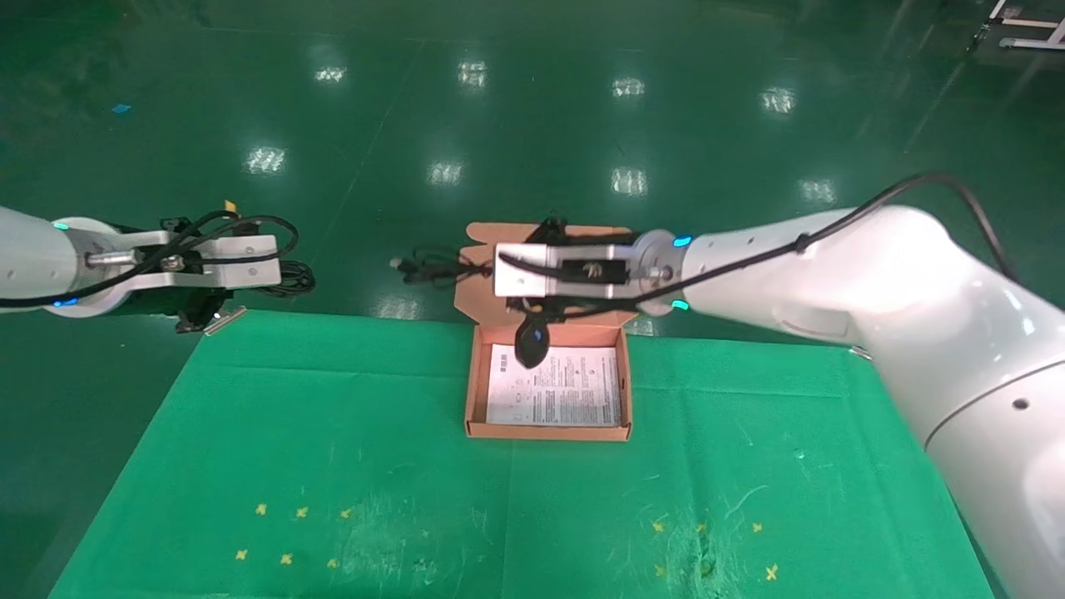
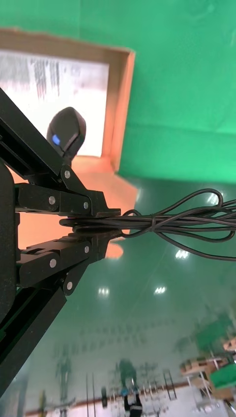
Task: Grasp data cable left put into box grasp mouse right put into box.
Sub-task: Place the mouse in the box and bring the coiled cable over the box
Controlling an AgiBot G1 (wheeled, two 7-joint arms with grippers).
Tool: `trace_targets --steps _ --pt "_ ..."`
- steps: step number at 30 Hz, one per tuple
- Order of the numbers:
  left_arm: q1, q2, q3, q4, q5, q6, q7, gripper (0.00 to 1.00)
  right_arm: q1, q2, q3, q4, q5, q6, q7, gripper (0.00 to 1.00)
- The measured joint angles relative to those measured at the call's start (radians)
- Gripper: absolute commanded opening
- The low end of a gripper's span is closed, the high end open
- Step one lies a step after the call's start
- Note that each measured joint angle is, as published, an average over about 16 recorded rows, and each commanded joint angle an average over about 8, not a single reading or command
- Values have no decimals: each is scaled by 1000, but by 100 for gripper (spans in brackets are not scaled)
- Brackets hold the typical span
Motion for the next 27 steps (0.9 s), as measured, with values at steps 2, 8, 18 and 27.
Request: trace_targets --steps 2,8,18,27 --pt "1 -5 1 -11 3 10 -7 0 -10 -1 -32 9 19 13 16 0" --pt "3 -9 1 -25 8 20 -18 0 -37 -2 -122 32 84 61 76 0" --pt "3 -9 1 -28 9 21 -20 0 -62 0 -238 -8 198 137 186 0" --pt "4 -9 1 -28 10 21 -21 0 -69 5 -302 -96 260 170 264 39"
